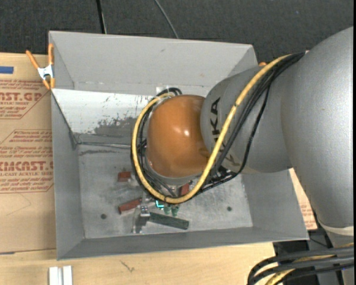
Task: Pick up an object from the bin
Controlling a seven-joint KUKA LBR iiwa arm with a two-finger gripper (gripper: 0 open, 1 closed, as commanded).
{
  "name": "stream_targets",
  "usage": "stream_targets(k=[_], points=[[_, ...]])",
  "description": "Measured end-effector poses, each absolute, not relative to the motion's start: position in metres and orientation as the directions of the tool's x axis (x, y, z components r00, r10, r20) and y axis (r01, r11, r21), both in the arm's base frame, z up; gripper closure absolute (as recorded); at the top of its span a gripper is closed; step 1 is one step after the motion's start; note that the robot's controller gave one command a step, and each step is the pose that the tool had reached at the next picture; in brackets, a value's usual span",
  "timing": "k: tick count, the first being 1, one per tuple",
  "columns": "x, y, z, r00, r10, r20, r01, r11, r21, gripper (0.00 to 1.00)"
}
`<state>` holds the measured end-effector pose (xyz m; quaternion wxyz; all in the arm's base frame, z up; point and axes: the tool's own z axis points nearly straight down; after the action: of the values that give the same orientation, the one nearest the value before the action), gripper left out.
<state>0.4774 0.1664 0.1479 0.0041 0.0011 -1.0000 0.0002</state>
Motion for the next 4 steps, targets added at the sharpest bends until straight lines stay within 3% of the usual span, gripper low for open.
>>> stream_targets(k=[1,2,3,4], points=[[0.480,0.166,0.151,-1.000,-0.001,0.001,-0.001,1.000,0.001,0.00],[0.489,0.089,0.074,-0.999,-0.036,-0.005,-0.036,0.999,0.001,0.00],[0.495,0.080,0.067,-0.999,-0.035,-0.016,-0.035,0.999,0.012,0.00],[0.490,0.091,0.076,-0.999,-0.037,-0.006,-0.037,0.999,0.002,0.00]])
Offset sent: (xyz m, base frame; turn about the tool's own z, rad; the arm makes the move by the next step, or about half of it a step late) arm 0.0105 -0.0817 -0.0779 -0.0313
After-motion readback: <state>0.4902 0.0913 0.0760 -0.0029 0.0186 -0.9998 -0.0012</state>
